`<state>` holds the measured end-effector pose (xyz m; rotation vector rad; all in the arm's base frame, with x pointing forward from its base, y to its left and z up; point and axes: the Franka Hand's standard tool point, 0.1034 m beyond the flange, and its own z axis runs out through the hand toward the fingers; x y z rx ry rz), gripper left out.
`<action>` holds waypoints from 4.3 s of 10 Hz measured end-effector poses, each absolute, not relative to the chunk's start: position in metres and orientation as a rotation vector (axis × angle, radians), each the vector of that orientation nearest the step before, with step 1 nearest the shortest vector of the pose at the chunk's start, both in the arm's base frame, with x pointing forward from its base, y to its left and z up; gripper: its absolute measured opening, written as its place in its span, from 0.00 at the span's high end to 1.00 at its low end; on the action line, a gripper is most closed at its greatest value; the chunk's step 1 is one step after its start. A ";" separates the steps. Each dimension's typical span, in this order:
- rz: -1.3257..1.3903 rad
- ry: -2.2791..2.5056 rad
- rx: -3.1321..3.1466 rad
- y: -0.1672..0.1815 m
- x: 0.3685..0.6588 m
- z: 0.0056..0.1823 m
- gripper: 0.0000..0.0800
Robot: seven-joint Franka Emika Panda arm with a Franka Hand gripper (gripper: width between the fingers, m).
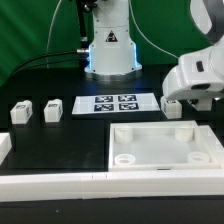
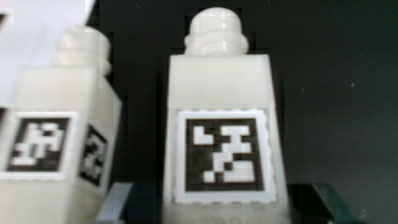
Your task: Assemble one leg
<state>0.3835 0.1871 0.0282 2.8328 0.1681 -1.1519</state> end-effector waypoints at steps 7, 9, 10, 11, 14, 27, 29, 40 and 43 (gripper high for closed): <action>-1.114 0.202 2.893 0.152 0.412 0.095 0.63; -0.790 0.197 3.022 0.153 0.422 0.095 0.63; -0.665 0.215 3.062 0.151 0.421 0.095 0.63; -0.495 0.235 3.110 0.150 0.428 0.094 0.63; -0.012 0.282 3.188 0.145 0.444 0.089 0.63; 0.498 0.441 3.150 0.126 0.505 0.112 0.63; 0.690 0.442 3.116 0.126 0.512 0.117 0.63; 0.818 0.578 3.039 0.115 0.596 0.125 0.63; 0.870 0.558 3.025 0.112 0.597 0.124 0.63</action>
Offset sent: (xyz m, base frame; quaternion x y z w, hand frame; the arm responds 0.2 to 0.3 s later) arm 0.0162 -0.0279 0.0577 0.0244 -0.0183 -0.0229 0.9993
